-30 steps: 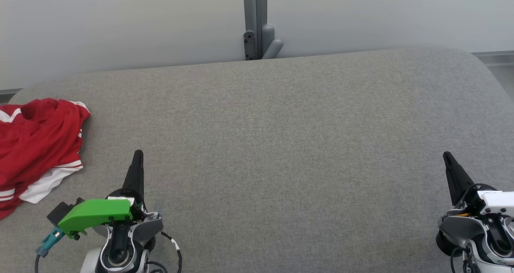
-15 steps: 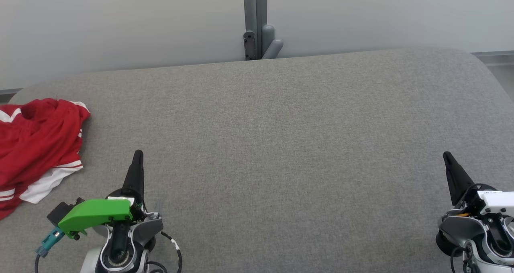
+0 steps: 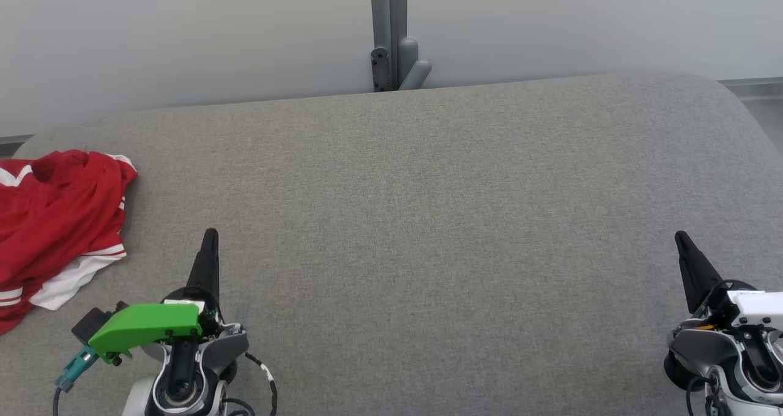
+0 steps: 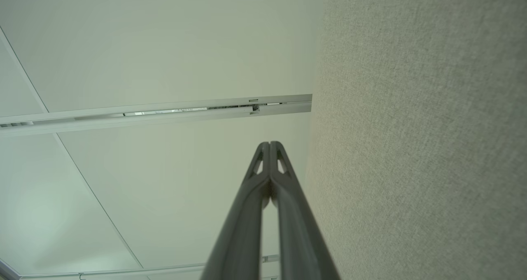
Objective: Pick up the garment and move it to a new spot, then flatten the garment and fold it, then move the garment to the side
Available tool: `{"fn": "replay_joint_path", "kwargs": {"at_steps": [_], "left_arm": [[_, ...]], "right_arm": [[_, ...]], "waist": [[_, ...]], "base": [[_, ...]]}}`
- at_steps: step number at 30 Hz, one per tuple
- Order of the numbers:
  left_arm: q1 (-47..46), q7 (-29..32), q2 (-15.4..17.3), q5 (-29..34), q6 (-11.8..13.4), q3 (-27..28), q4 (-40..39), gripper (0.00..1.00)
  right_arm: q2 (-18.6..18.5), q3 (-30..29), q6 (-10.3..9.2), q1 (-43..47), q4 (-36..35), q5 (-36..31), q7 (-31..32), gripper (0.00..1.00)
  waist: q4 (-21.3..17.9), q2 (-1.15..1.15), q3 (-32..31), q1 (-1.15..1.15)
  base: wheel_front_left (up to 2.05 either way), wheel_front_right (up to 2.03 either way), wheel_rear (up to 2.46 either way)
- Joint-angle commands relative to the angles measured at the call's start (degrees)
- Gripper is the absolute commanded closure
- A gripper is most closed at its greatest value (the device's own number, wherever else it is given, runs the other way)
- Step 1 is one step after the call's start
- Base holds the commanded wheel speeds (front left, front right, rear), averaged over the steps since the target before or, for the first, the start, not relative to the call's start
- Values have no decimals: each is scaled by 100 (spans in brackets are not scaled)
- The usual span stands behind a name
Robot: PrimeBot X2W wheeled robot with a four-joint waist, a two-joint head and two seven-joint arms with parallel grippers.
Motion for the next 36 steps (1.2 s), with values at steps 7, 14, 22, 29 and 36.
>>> {"fn": "replay_joint_path", "kwargs": {"at_steps": [7, 14, 22, 29, 36], "left_arm": [[-90, -8, 4, -63, -33, -2, -6, 100], [29, 0, -3, 2, 3, -3, 33, 0], [258, -74, -11, 30, 10, -52, 87, 0], [321, -220, 8, 385, 8, -90, -100, 0], [367, -320, -4, 971, 6, -10, -256, 0]], "right_arm": [[-3, -10, 3, -62, 5, -28, 15, 100], [12, 8, 0, 29, 31, 2, -1, 0], [91, 209, -1, 226, 94, -9, -134, 0], [38, 550, -1, 247, -11, -170, -446, 0], [-74, 906, 0, 214, -76, -557, -691, 0]], "waist": [[0, 0, 0, 0], [0, 0, 0, 0], [-2, 0, 4, 0], [-3, 0, 6, 0], [-6, 0, 15, 0]], "base": [[0, 0, 0], [0, 0, 0], [0, 0, 0], [0, 0, 0], [0, 0, 0]]}}
